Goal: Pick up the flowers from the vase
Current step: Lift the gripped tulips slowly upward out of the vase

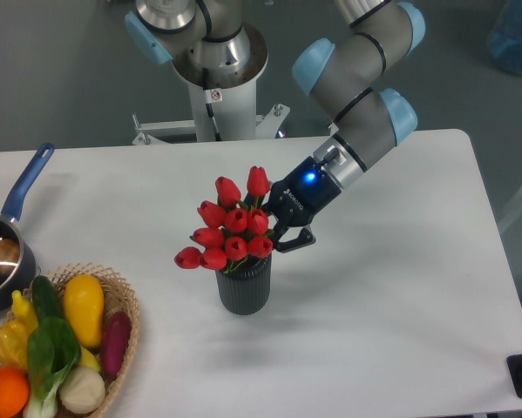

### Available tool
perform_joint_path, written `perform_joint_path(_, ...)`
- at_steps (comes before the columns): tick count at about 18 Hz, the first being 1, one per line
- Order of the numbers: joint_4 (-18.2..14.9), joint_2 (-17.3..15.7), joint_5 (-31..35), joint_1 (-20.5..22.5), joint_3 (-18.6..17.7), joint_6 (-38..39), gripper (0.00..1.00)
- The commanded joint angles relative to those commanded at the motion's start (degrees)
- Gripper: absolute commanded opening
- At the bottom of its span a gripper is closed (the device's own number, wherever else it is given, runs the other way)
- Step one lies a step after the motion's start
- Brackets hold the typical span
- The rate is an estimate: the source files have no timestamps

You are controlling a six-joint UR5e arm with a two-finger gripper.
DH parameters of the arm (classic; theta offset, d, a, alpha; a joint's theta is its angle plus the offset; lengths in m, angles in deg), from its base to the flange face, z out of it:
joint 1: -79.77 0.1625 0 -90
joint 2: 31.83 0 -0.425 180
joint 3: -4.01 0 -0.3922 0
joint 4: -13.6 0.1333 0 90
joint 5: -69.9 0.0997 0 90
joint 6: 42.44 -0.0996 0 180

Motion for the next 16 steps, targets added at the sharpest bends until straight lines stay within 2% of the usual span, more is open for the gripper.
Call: perform_joint_path(16,-0.44,-1.23,-5.18,0.27,-1.41,-0.63,0.4)
